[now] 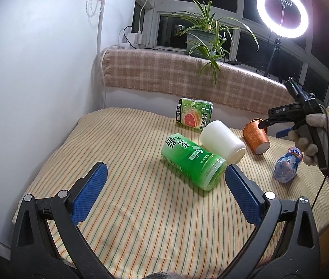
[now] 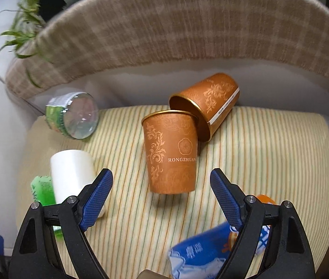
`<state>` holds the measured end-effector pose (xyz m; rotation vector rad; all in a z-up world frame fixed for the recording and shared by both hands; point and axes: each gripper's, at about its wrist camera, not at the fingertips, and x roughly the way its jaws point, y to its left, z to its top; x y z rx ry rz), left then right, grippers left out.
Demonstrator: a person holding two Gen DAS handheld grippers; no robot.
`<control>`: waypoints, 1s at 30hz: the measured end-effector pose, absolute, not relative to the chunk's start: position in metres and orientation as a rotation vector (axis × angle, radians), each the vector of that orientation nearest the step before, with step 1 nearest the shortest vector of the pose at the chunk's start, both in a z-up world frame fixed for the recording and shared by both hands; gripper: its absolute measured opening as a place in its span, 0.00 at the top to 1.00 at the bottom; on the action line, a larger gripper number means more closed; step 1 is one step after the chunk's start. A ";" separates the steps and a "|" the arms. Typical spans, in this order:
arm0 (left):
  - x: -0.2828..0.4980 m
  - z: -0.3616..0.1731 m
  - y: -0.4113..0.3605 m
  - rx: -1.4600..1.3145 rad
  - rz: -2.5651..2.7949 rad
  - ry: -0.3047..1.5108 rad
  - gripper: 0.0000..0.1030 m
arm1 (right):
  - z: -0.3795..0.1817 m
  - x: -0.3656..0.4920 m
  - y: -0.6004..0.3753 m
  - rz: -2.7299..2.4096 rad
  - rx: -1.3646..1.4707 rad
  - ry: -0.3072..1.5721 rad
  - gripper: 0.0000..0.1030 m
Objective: Flip cup upright
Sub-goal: 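Move the right gripper toward the lying orange paper cup, then close the right gripper on the orange cup's side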
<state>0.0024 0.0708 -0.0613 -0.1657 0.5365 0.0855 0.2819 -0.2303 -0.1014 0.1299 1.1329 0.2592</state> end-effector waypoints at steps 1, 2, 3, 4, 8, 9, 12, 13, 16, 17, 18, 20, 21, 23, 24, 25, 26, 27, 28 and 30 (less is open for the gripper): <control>0.002 -0.062 0.071 -0.167 0.086 0.541 0.00 | -0.105 0.286 -0.229 0.256 0.126 1.149 0.21; 0.002 -0.063 0.072 -0.169 0.086 0.544 0.00 | -0.107 0.288 -0.227 0.253 0.120 1.160 0.21; 0.002 -0.064 0.073 -0.169 0.088 0.547 0.00 | -0.110 0.291 -0.225 0.251 0.114 1.170 0.21; 0.002 -0.065 0.074 -0.169 0.091 0.551 0.00 | -0.114 0.294 -0.222 0.249 0.106 1.184 0.21; 0.003 -0.066 0.079 -0.176 0.101 0.560 0.00 | -0.123 0.304 -0.218 0.229 0.075 1.215 0.22; 0.003 -0.067 0.081 -0.177 0.104 0.564 0.00 | -0.125 0.305 -0.217 0.227 0.069 1.219 0.22; 0.004 -0.069 0.084 -0.183 0.110 0.573 0.00 | -0.132 0.311 -0.213 0.221 0.055 1.247 0.34; 0.004 -0.070 0.085 -0.184 0.112 0.575 0.00 | -0.136 0.312 -0.213 0.219 0.055 1.260 0.35; 0.004 -0.071 0.087 -0.184 0.118 0.579 0.00 | -0.141 0.315 -0.212 0.212 0.053 1.275 0.44; 0.004 -0.072 0.087 -0.184 0.119 0.579 0.00 | -0.142 0.315 -0.213 0.213 0.056 1.275 0.44; 0.004 -0.072 0.087 -0.184 0.120 0.580 0.00 | -0.141 0.315 -0.214 0.214 0.060 1.270 0.44; 0.005 -0.073 0.087 -0.182 0.121 0.583 0.00 | -0.140 0.315 -0.215 0.219 0.059 1.266 0.44; 0.005 -0.073 0.087 -0.181 0.122 0.584 0.00 | -0.139 0.314 -0.215 0.225 0.059 1.265 0.45; 0.004 -0.073 0.086 -0.181 0.121 0.584 0.00 | -0.139 0.312 -0.215 0.236 0.057 1.260 0.45; 0.004 -0.073 0.086 -0.181 0.121 0.582 0.00 | -0.137 0.310 -0.214 0.244 0.056 1.256 0.45; 0.004 -0.073 0.086 -0.179 0.121 0.580 0.00 | -0.136 0.308 -0.212 0.251 0.054 1.251 0.45; 0.005 -0.072 0.085 -0.177 0.121 0.579 0.00 | -0.134 0.306 -0.211 0.259 0.056 1.247 0.45; 0.005 -0.072 0.084 -0.174 0.119 0.578 0.00 | -0.132 0.303 -0.210 0.270 0.060 1.241 0.45; 0.006 -0.072 0.083 -0.171 0.118 0.577 0.00 | -0.130 0.300 -0.210 0.281 0.063 1.231 0.45; 0.005 -0.071 0.081 -0.167 0.114 0.574 0.00 | -0.122 0.292 -0.210 0.300 0.066 1.209 0.45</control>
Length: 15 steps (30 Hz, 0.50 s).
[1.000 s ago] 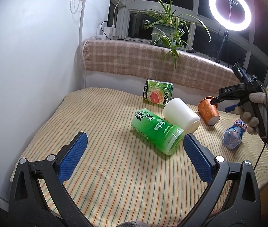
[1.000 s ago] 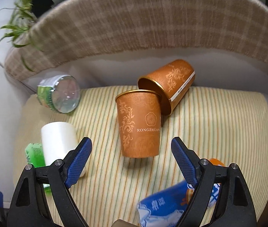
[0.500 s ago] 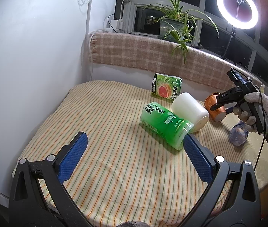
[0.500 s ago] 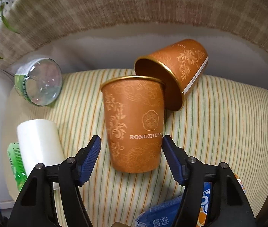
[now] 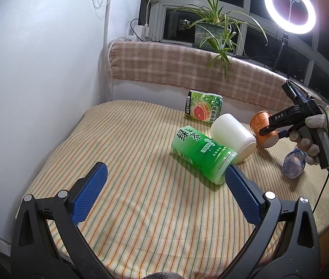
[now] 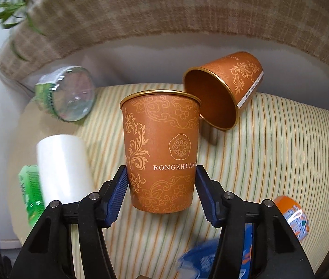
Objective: Flip cup upright
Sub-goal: 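Close the right gripper on the orange cup's side, then lift the orange cup and rotate it upright with the right gripper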
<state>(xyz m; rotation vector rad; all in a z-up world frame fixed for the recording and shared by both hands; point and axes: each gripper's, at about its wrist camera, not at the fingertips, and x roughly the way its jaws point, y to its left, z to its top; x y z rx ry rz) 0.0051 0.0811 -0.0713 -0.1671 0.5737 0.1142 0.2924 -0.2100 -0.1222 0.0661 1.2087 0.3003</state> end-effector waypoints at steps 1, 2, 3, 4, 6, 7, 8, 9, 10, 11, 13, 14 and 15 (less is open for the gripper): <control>0.005 -0.071 0.080 -0.166 0.113 0.573 0.00 | -0.118 0.287 -0.211 0.313 0.069 1.195 0.45; 0.005 -0.070 0.079 -0.166 0.109 0.573 0.00 | -0.113 0.281 -0.214 0.322 0.074 1.183 0.45; 0.006 -0.070 0.078 -0.165 0.104 0.574 0.00 | -0.108 0.276 -0.215 0.331 0.078 1.171 0.45; 0.005 -0.069 0.076 -0.164 0.101 0.574 0.00 | -0.105 0.270 -0.217 0.345 0.086 1.158 0.45; 0.006 -0.068 0.073 -0.160 0.096 0.573 0.00 | -0.099 0.257 -0.219 0.368 0.103 1.136 0.45; 0.007 -0.067 0.072 -0.160 0.094 0.574 0.00 | -0.096 0.250 -0.221 0.380 0.114 1.122 0.45; 0.007 -0.067 0.071 -0.159 0.091 0.575 0.00 | -0.094 0.245 -0.224 0.392 0.122 1.113 0.45; 0.007 -0.067 0.070 -0.160 0.087 0.575 0.00 | -0.091 0.237 -0.226 0.406 0.131 1.104 0.45; 0.007 -0.066 0.068 -0.159 0.083 0.576 0.00 | -0.088 0.227 -0.226 0.419 0.138 1.098 0.45; 0.007 -0.066 0.067 -0.157 0.079 0.576 0.00 | -0.087 0.220 -0.229 0.430 0.148 1.092 0.45; 0.007 -0.066 0.064 -0.152 0.071 0.577 0.00 | -0.085 0.204 -0.228 0.445 0.168 1.082 0.45; 0.007 -0.066 0.062 -0.150 0.068 0.577 0.00 | -0.087 0.197 -0.231 0.453 0.177 1.079 0.45; 0.007 -0.066 0.061 -0.149 0.065 0.577 0.00 | -0.086 0.188 -0.235 0.465 0.188 1.076 0.45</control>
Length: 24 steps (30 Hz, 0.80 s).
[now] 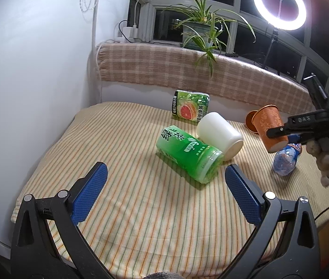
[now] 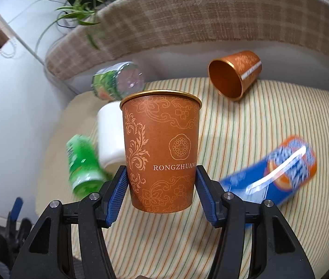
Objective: Flip cup upright
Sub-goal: 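Lift the orange cup and rotate it upright with the right gripper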
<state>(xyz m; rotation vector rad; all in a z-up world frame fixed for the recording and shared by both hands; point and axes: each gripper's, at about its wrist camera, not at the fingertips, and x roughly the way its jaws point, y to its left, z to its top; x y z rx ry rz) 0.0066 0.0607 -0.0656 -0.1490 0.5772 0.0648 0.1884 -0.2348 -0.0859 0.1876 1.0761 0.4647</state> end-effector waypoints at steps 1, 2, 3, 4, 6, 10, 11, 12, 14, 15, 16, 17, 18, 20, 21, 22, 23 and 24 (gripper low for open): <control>0.006 -0.066 0.060 -0.149 0.061 0.577 0.00 | -0.091 0.186 -0.231 0.472 0.193 1.076 0.45; 0.006 -0.065 0.059 -0.148 0.058 0.578 0.00 | -0.091 0.179 -0.232 0.480 0.199 1.075 0.45; 0.006 -0.065 0.057 -0.148 0.054 0.578 0.00 | -0.092 0.171 -0.234 0.490 0.211 1.077 0.45; 0.005 -0.064 0.057 -0.148 0.050 0.578 0.00 | -0.094 0.166 -0.233 0.498 0.220 1.079 0.45; 0.005 -0.064 0.054 -0.148 0.044 0.577 0.00 | -0.099 0.156 -0.231 0.515 0.243 1.086 0.45; 0.007 -0.063 0.048 -0.147 0.027 0.587 0.00 | -0.118 0.134 -0.225 0.537 0.281 1.120 0.45; 0.008 -0.063 0.047 -0.150 0.019 0.590 0.00 | -0.123 0.130 -0.223 0.538 0.287 1.128 0.45; 0.009 -0.063 0.046 -0.153 0.013 0.593 0.00 | -0.127 0.125 -0.221 0.540 0.290 1.135 0.45; 0.011 -0.062 0.043 -0.157 0.002 0.598 0.00 | -0.134 0.119 -0.217 0.537 0.290 1.148 0.45; 0.013 -0.062 0.042 -0.159 -0.005 0.600 0.00 | -0.138 0.117 -0.216 0.530 0.291 1.151 0.45; 0.013 -0.061 0.040 -0.161 -0.011 0.600 0.00 | -0.141 0.114 -0.215 0.523 0.291 1.152 0.44; 0.014 -0.061 0.037 -0.159 -0.017 0.600 0.00 | -0.144 0.111 -0.215 0.520 0.289 1.152 0.44; 0.016 -0.060 0.034 -0.156 -0.024 0.600 0.00 | -0.145 0.108 -0.214 0.517 0.286 1.151 0.44; 0.020 -0.060 0.029 -0.154 -0.043 0.610 0.00 | -0.150 0.104 -0.213 0.513 0.287 1.156 0.43; 0.022 -0.060 0.026 -0.157 -0.058 0.620 0.00 | -0.152 0.103 -0.214 0.508 0.293 1.160 0.43; 0.026 -0.061 0.024 -0.164 -0.074 0.633 0.00 | -0.154 0.102 -0.215 0.503 0.300 1.160 0.43; 0.029 -0.062 0.022 -0.172 -0.088 0.644 0.00 | -0.155 0.101 -0.216 0.500 0.304 1.160 0.43; 0.031 -0.062 0.021 -0.179 -0.101 0.652 0.00 | -0.156 0.101 -0.217 0.497 0.306 1.160 0.43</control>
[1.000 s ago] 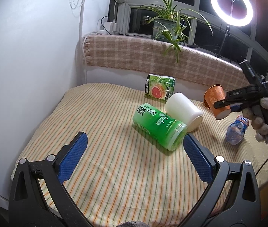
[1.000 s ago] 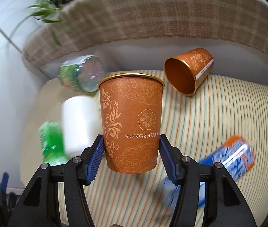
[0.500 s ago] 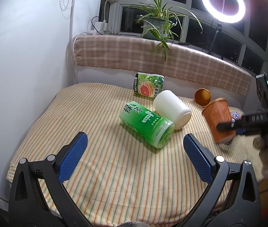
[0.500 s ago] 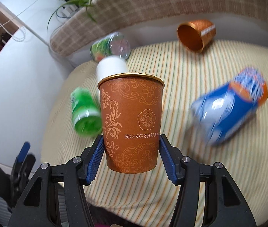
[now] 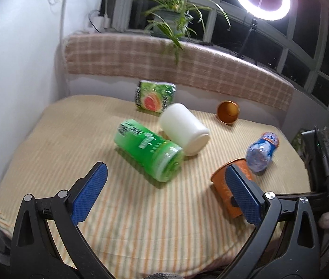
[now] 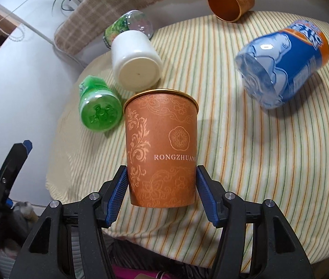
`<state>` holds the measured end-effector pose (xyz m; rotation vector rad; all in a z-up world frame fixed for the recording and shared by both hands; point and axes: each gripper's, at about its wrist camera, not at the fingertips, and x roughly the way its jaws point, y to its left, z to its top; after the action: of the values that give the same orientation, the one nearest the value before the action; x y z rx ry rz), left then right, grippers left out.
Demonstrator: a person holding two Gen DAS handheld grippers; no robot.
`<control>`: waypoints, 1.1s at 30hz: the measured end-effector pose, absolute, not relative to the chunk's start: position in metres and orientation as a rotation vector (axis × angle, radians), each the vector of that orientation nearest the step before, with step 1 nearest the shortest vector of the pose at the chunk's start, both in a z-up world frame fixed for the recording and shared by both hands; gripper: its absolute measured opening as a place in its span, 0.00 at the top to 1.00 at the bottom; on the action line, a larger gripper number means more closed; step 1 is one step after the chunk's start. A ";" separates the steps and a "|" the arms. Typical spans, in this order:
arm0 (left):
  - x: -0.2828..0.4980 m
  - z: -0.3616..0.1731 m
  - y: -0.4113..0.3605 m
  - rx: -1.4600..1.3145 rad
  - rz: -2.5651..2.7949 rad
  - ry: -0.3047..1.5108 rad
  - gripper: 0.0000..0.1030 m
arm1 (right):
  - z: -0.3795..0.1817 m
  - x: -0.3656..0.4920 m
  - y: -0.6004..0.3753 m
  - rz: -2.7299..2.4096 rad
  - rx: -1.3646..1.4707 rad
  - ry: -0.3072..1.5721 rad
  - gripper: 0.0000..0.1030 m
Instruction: Flip cup upright
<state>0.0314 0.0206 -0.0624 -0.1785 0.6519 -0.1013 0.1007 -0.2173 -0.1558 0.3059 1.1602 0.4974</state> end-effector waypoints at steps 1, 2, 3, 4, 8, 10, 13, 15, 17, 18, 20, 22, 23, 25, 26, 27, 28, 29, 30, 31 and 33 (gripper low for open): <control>0.034 -0.063 0.019 -0.185 -0.112 0.661 0.00 | -0.157 0.101 -0.219 0.494 0.309 1.157 0.43; 0.037 -0.064 0.017 -0.192 -0.123 0.672 0.00 | -0.157 0.100 -0.220 0.491 0.310 1.155 0.43; 0.039 -0.065 0.016 -0.199 -0.132 0.679 0.00 | -0.156 0.100 -0.221 0.489 0.309 1.152 0.43; 0.041 -0.066 0.016 -0.206 -0.139 0.687 0.00 | -0.155 0.100 -0.221 0.487 0.307 1.149 0.43; 0.049 -0.070 0.010 -0.232 -0.181 0.728 0.00 | -0.151 0.094 -0.230 0.498 0.330 1.132 0.40; 0.053 -0.072 0.009 -0.250 -0.200 0.748 0.00 | -0.147 0.090 -0.236 0.507 0.337 1.118 0.40; 0.059 -0.075 0.005 -0.276 -0.227 0.777 0.01 | -0.141 0.081 -0.246 0.508 0.336 1.081 0.40; 0.062 -0.077 0.001 -0.285 -0.248 0.795 0.03 | -0.135 0.075 -0.255 0.489 0.323 1.048 0.40; 0.065 -0.079 -0.004 -0.305 -0.276 0.819 0.04 | -0.129 0.068 -0.265 0.459 0.308 1.011 0.40; 0.068 -0.082 -0.007 -0.324 -0.297 0.838 0.04 | -0.126 0.063 -0.272 0.440 0.301 0.992 0.40; 0.072 -0.086 -0.011 -0.350 -0.318 0.865 0.08 | -0.123 0.058 -0.281 0.412 0.297 0.969 0.40; 0.076 -0.089 -0.018 -0.365 -0.341 0.884 0.10 | -0.120 0.051 -0.293 0.383 0.297 0.948 0.40; 0.078 -0.091 -0.021 -0.372 -0.353 0.895 0.10 | -0.119 0.050 -0.297 0.371 0.299 0.941 0.40; 0.083 -0.094 -0.029 -0.388 -0.379 0.917 0.13 | -0.117 0.046 -0.307 0.346 0.307 0.927 0.40; 0.086 -0.097 -0.033 -0.398 -0.391 0.932 0.16 | -0.117 0.045 -0.310 0.335 0.310 0.921 0.40; 0.089 -0.099 -0.036 -0.409 -0.403 0.949 0.19 | -0.116 0.043 -0.314 0.323 0.311 0.916 0.40; 0.092 -0.103 -0.039 -0.427 -0.417 0.967 0.19 | -0.115 0.041 -0.317 0.310 0.311 0.909 0.40; 0.095 -0.106 -0.041 -0.445 -0.427 0.982 0.19 | -0.115 0.039 -0.320 0.300 0.310 0.904 0.40; 0.098 -0.108 -0.042 -0.460 -0.432 0.995 0.19 | -0.114 0.037 -0.323 0.290 0.308 0.897 0.40; 0.100 -0.111 -0.042 -0.474 -0.438 1.008 0.19 | -0.113 0.036 -0.326 0.279 0.306 0.891 0.40; 0.106 -0.117 -0.045 -0.496 -0.443 1.035 0.19 | -0.112 0.032 -0.330 0.260 0.305 0.880 0.40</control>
<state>0.1057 -0.0445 -0.1172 -0.4959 1.0352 -0.4427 0.0322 -0.3303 -0.1119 0.3048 0.8798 0.2604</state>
